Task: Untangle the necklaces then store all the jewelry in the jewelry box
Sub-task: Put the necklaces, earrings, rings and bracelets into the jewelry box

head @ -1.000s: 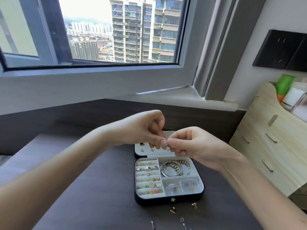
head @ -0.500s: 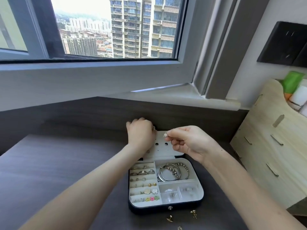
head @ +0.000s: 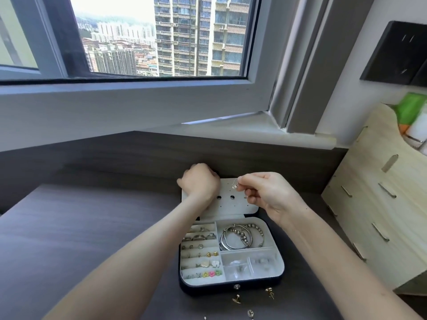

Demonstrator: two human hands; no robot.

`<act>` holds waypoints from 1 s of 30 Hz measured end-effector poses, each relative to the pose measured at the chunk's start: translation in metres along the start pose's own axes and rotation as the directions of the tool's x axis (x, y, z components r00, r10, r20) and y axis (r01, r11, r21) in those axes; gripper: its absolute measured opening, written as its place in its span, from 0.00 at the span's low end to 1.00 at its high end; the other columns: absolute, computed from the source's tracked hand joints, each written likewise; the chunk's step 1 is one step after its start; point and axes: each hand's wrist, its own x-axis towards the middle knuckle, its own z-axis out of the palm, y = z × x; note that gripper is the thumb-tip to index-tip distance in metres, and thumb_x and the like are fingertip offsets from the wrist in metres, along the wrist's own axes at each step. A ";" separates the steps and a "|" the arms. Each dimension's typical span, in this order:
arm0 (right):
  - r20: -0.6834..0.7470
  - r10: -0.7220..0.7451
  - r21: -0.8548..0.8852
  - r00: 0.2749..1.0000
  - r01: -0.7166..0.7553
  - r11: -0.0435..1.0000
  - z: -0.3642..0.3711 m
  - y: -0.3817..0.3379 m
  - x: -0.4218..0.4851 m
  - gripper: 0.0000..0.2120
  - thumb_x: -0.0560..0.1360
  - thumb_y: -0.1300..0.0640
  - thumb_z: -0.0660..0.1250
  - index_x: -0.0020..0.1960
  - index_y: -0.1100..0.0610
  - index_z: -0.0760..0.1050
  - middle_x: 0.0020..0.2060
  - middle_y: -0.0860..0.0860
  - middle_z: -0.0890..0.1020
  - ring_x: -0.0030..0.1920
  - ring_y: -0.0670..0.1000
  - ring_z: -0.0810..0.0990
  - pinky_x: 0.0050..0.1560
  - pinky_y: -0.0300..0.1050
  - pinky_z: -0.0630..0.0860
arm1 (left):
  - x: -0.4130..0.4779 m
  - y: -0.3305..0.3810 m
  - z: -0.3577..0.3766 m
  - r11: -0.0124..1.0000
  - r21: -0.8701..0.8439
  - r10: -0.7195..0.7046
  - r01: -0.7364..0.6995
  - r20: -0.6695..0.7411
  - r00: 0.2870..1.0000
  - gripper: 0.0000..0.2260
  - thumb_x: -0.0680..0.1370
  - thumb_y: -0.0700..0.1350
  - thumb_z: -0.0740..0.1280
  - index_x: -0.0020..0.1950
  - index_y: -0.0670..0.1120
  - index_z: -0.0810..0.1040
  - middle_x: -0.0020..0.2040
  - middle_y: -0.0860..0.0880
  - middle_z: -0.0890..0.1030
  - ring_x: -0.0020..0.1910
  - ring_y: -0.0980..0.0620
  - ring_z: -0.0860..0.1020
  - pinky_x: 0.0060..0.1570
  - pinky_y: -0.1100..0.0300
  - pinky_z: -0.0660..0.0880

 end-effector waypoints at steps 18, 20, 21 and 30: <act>-0.202 -0.363 -0.446 0.910 0.245 0.861 0.036 0.005 0.011 0.05 0.70 0.57 0.68 0.41 0.55 0.82 0.35 0.46 0.81 0.39 0.47 0.78 0.42 0.42 0.73 | 0.003 0.005 -0.078 0.926 -0.262 0.333 -0.272 0.228 0.915 0.07 0.76 0.46 0.67 0.43 0.44 0.80 0.45 0.46 0.83 0.40 0.52 0.77 0.35 0.61 0.70; -0.227 -0.389 -0.481 0.893 0.245 0.842 0.038 0.007 0.009 0.05 0.71 0.57 0.67 0.41 0.55 0.82 0.35 0.45 0.80 0.40 0.47 0.77 0.41 0.41 0.70 | 0.003 0.003 -0.080 0.924 -0.274 0.334 -0.268 0.233 0.913 0.06 0.76 0.46 0.66 0.43 0.44 0.80 0.45 0.46 0.83 0.40 0.52 0.76 0.33 0.62 0.69; -0.239 -0.405 -0.485 0.883 0.253 0.837 0.038 0.007 0.008 0.04 0.71 0.57 0.67 0.40 0.54 0.80 0.33 0.44 0.79 0.39 0.47 0.77 0.40 0.40 0.68 | 0.002 0.003 -0.080 0.921 -0.281 0.337 -0.269 0.231 0.913 0.06 0.76 0.45 0.66 0.43 0.44 0.80 0.45 0.46 0.83 0.40 0.52 0.76 0.31 0.62 0.68; -0.249 -0.630 -0.695 0.735 0.317 0.645 0.048 0.013 0.004 0.05 0.71 0.58 0.66 0.36 0.54 0.78 0.35 0.46 0.80 0.42 0.48 0.75 0.37 0.41 0.58 | -0.003 0.004 -0.087 0.905 -0.343 0.336 -0.251 0.216 0.917 0.06 0.76 0.44 0.65 0.46 0.43 0.80 0.40 0.51 0.78 0.36 0.55 0.73 0.29 0.63 0.66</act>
